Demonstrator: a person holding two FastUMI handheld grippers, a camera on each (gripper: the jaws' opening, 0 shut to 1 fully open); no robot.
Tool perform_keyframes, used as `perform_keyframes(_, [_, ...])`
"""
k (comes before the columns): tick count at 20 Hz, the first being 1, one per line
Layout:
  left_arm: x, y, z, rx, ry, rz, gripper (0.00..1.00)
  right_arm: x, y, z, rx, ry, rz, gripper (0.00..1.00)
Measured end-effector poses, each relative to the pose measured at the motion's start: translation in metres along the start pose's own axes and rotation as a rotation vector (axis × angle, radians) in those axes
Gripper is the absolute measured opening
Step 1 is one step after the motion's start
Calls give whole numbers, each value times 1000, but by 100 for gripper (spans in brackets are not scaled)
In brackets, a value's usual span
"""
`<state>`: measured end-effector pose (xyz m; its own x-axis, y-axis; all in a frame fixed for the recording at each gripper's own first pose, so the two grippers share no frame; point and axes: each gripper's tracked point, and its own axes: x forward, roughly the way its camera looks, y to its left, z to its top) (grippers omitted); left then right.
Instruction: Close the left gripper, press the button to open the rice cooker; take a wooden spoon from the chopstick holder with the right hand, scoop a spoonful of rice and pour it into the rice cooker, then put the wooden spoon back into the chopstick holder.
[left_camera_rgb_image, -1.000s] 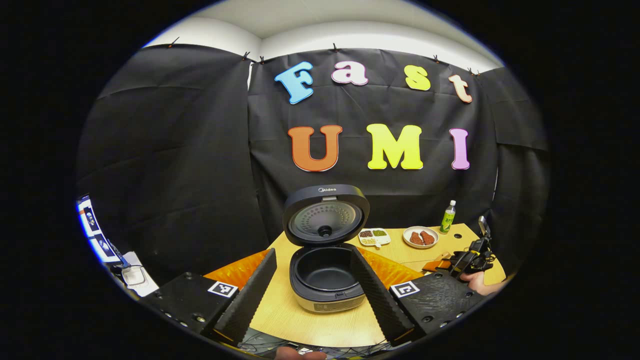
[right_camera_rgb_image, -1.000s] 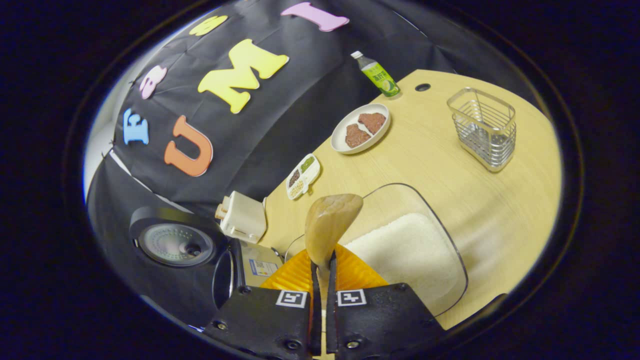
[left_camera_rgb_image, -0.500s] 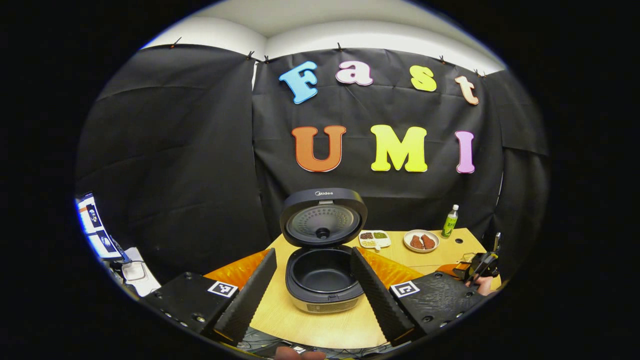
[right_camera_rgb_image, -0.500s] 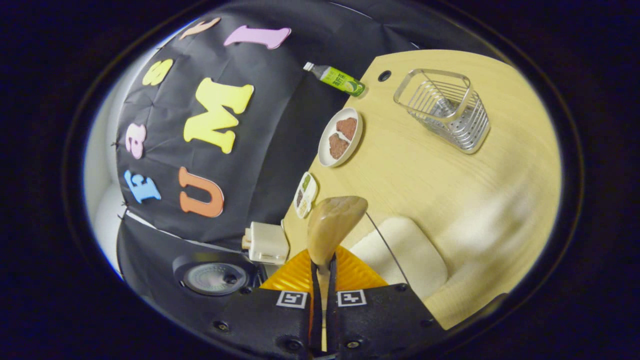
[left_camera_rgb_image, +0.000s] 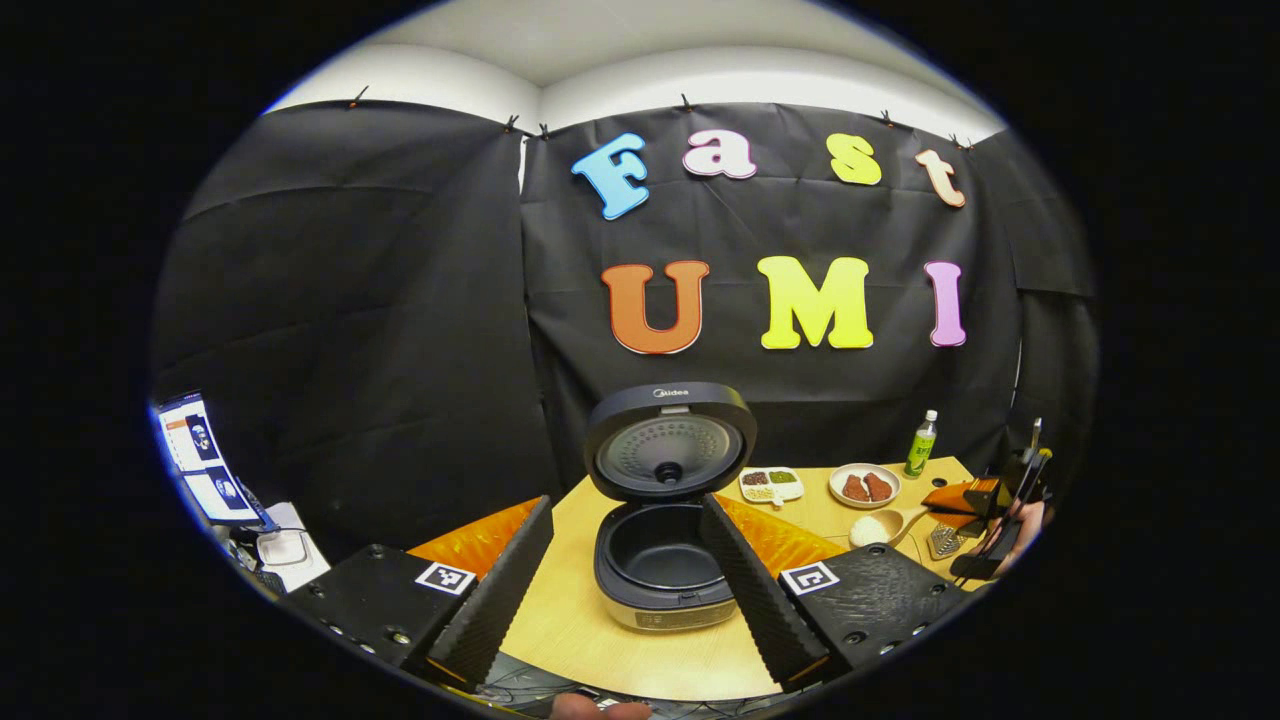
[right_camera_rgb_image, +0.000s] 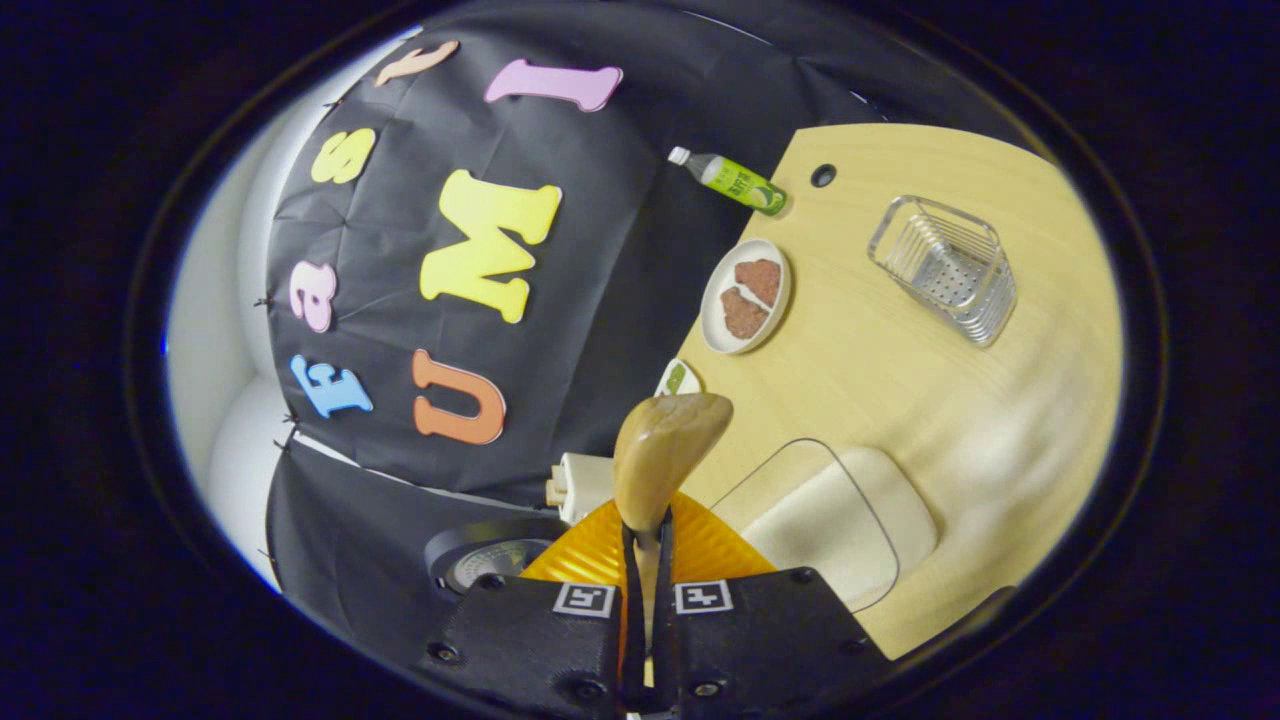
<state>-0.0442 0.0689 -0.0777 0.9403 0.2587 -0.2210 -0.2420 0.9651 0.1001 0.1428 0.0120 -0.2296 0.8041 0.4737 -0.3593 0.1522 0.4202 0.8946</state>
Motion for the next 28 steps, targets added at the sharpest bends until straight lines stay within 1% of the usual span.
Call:
perform_keyframes(3, [-5,12,-2,18,-13,15,95,9,47,-16,-41,36,46,8])
perform_keyframes(8, [-15,32,-9,20,-23,32,96,37,124,-66,-121,113,117,8])
perform_keyframes(10, [-19,45,-15,15,-19,47,96,50,146,-90,-166,139,130,8])
perform_keyframes(13, [-27,61,-17,-6,-21,55,96,73,166,-122,-242,155,135,8])
perform_keyframes(16, [-32,78,-24,-14,-13,64,96,85,170,-141,-326,143,110,9])
perform_keyframes(21, [-42,109,-35,-34,-5,89,96,102,152,-158,-416,126,36,8])
perform_keyframes(24, [-44,118,-38,-40,-2,92,96,108,145,-164,-440,124,2,8])
perform_keyframes(28, [-46,122,-41,-38,-1,90,96,112,145,-163,-499,108,-17,8])
